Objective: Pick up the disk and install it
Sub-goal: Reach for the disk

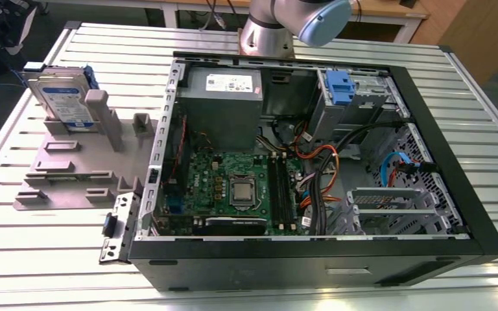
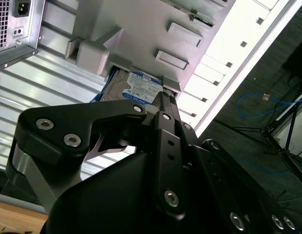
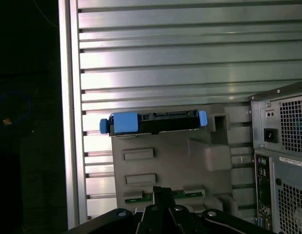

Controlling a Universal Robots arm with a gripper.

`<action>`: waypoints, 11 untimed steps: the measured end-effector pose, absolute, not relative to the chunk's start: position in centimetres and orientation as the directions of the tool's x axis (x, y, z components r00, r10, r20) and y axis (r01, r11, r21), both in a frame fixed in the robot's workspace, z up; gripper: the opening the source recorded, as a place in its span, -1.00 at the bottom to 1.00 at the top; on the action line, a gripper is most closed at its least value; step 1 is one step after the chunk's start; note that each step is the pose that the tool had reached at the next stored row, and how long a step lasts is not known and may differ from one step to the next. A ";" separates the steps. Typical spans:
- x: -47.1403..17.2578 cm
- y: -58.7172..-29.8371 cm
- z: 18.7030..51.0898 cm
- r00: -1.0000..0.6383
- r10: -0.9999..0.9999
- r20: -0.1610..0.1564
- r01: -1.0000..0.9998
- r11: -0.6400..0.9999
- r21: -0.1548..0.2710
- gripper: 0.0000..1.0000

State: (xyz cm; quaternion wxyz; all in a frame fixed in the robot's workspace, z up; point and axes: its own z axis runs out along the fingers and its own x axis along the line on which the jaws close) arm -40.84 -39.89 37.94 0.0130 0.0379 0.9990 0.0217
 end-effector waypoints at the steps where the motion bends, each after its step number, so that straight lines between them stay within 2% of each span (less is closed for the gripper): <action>1: -40.9 -39.9 37.9 -0.997 0.076 -0.024 0.075 0.996 0.044 -0.79; 11: -41.5 -39.9 37.9 -0.997 0.076 -0.024 0.075 0.996 0.044 -0.79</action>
